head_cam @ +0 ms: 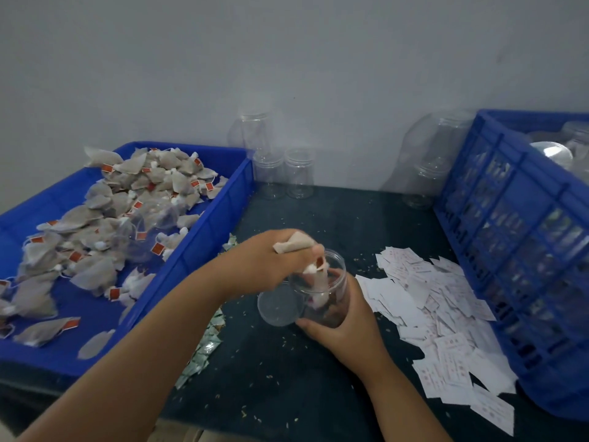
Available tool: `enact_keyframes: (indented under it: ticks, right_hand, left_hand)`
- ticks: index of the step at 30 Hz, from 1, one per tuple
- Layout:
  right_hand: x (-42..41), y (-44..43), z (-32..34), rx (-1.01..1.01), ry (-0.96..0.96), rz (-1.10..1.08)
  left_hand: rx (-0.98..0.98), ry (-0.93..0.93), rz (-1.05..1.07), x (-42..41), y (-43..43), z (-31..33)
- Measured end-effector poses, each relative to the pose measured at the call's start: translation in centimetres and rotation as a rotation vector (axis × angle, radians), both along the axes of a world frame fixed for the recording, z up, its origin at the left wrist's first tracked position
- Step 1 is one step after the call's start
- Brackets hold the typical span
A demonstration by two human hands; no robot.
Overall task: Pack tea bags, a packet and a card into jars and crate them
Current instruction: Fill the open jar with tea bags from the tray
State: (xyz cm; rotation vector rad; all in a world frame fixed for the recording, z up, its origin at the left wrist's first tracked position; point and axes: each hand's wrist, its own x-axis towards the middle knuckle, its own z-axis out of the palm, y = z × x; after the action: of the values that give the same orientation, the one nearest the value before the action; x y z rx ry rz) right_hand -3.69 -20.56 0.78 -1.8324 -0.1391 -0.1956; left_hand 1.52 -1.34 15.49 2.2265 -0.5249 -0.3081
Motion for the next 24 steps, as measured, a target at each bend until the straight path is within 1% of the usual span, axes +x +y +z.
enact_keyframes:
  ticks: [1,3,5,7,10,11,14,16,17,18,20,21,22,23,24]
  right_hand:
    - [0.0,0.0,-0.1,0.000,-0.002,0.005]
    - [0.0,0.0,0.0,-0.023,-0.012,-0.008]
    - [0.0,0.1,0.0,-0.028,-0.017,-0.018]
    - [0.0,0.0,0.1,-0.019,-0.009,-0.015]
    - [0.0,-0.1,0.2,-0.001,-0.006,-0.015]
    - [0.0,0.0,0.2,0.006,-0.011,-0.013]
    - [-0.2,-0.1,0.4,0.021,-0.017,-0.006]
    - [-0.2,-0.2,0.3,0.016,-0.023,0.006]
    - [-0.2,-0.2,0.3,0.019,-0.028,0.012]
    - [-0.3,-0.3,0.3,0.022,-0.034,0.016]
    - [-0.4,-0.2,0.4,0.025,-0.040,0.025]
    - [-0.4,-0.2,0.4,0.025,-0.039,0.028]
    - [-0.4,-0.2,0.4,0.025,-0.035,0.029]
    - [-0.4,-0.2,0.5,0.025,-0.030,0.029]
    - [-0.4,-0.1,0.4,0.025,-0.025,0.030]
  left_hand:
    - [0.036,-0.021,-0.001,0.0,0.0,-0.1]
    - [0.042,-0.105,0.047,0.0,0.0,0.0]
    - [-0.006,-0.212,0.172,0.2,-0.1,0.2]
    - [-0.007,-0.264,0.255,0.2,-0.3,0.1]
    - [0.161,-0.316,0.176,-0.1,-0.9,-0.2]
    - [0.183,-0.308,0.145,-0.2,-1.1,-0.1]
    - [0.160,-0.226,0.053,-0.8,-1.3,0.3]
    - [0.189,-0.221,-0.017,-1.5,-1.2,0.4]
    - [0.172,-0.240,-0.013,-1.8,-0.8,0.7]
    - [0.134,-0.267,0.022,-2.1,0.0,1.2]
    - [0.039,-0.348,0.160,-1.9,2.5,2.9]
    - [0.027,-0.386,0.233,-1.4,4.3,3.8]
    - [0.067,-0.401,0.298,-0.9,6.3,4.7]
    - [0.158,-0.379,0.352,-0.2,8.5,5.4]
    - [0.279,-0.319,0.399,0.5,10.7,6.0]
